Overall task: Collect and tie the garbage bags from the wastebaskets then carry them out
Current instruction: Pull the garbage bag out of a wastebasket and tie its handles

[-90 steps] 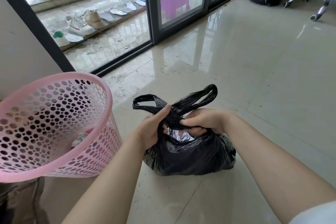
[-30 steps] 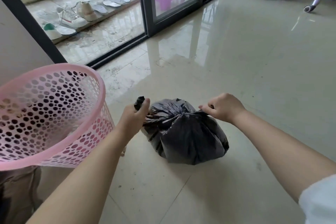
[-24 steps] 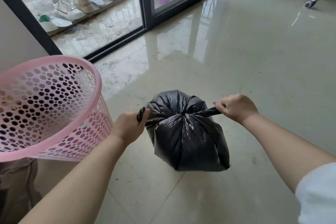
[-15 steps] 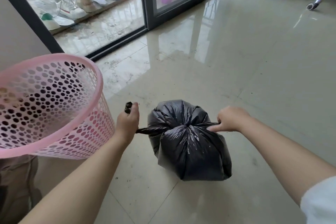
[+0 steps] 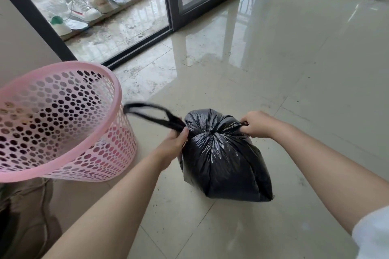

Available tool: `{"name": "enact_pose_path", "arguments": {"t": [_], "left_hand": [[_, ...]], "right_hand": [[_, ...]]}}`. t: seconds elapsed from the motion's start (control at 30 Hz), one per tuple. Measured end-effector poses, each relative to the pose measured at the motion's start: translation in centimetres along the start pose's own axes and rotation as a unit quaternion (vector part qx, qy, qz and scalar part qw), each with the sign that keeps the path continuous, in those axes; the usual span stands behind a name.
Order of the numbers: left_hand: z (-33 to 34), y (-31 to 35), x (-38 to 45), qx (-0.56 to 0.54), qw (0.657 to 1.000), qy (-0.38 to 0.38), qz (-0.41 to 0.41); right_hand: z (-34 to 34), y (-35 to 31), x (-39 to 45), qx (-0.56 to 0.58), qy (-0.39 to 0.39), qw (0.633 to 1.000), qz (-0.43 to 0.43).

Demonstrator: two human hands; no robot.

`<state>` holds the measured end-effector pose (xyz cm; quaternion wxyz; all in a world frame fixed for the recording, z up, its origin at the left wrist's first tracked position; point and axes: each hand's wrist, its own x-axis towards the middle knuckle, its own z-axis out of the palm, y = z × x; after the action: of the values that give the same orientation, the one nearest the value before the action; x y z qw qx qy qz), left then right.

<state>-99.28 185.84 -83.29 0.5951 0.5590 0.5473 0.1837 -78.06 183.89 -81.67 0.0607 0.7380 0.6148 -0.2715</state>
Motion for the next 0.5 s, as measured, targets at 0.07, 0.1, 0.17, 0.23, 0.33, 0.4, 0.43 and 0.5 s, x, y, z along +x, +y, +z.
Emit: {"name": "enact_pose_path", "arguments": {"t": [0.07,0.1,0.17,0.23,0.33,0.4,0.43,0.5], "left_hand": [[0.6,0.9,0.8,-0.031,0.998,0.037,0.048],[0.8,1.2,1.3,-0.022,0.996,0.052,0.075],[1.3,2.1,1.5,-0.003,0.991,0.047,0.126],[2.1,3.5,0.9,0.037,0.984,0.0,0.173],[3.2,4.4,0.5,0.048,0.976,-0.053,0.205],[3.3,4.5,0.8,0.011,0.978,-0.053,0.2],[3.4,4.5,1.0,-0.011,0.983,-0.038,0.178],[3.3,4.4,1.5,-0.012,0.992,-0.012,0.125]], "right_hand": [[-0.4,-0.1,-0.1,0.029,-0.001,0.999,-0.016],[-0.7,-0.1,-0.2,0.045,0.003,0.999,-0.017],[-1.2,0.0,-0.2,0.073,0.015,0.997,-0.019],[-1.2,0.2,-0.2,0.107,0.023,0.994,-0.027],[-0.8,0.3,0.0,0.166,0.042,0.984,-0.04],[-0.6,0.4,0.2,0.191,0.051,0.98,-0.039],[-0.5,0.4,0.2,0.198,0.047,0.978,-0.041],[-0.5,0.4,0.2,0.196,0.029,0.979,-0.05]]}}
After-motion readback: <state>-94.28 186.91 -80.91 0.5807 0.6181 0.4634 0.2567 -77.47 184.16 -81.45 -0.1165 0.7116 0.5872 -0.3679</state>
